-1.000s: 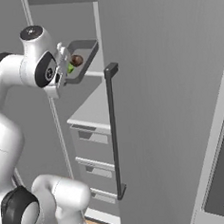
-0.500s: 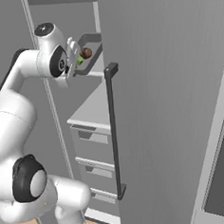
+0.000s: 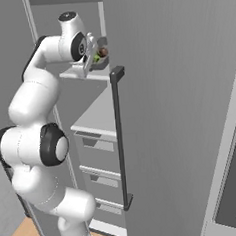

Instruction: Take the meat container that has the chicken drumstick and place it on the second highest rack of the freezer. Then take the vegetable container that has the mushroom and lemon wedge and place it on the highest rack of the freezer.

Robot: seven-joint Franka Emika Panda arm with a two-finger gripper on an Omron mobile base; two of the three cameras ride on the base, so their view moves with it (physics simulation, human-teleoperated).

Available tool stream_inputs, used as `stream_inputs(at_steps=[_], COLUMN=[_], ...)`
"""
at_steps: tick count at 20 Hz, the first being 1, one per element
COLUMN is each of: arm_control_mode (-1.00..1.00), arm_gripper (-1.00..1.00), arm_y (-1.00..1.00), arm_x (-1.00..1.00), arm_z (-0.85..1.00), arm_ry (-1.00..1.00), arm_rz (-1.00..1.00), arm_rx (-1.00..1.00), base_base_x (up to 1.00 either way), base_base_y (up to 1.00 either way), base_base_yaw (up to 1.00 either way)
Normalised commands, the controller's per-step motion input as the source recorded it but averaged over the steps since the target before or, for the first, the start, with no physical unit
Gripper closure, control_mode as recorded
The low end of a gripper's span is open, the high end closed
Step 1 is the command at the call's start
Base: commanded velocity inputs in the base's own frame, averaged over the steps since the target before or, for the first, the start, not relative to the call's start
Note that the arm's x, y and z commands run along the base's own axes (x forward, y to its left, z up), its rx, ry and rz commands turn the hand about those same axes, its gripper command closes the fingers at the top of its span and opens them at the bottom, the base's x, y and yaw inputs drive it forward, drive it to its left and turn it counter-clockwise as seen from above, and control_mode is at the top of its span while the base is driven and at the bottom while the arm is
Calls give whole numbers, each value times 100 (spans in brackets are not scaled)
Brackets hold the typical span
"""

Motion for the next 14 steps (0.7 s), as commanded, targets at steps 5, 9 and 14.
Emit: stream_inputs(at_steps=[5,9,14], arm_control_mode=[-100,-100,-100], arm_gripper=[-100,-100,-100], arm_y=[0,2,12], arm_x=[66,1,-92], arm_z=[-44,-45,-9], arm_ry=[-5,-45,-61], arm_rz=[0,3,4], arm_rx=[-3,-8,-9], base_base_x=[0,0,0], base_base_y=[0,0,0], base_base_yaw=[0,0,0])
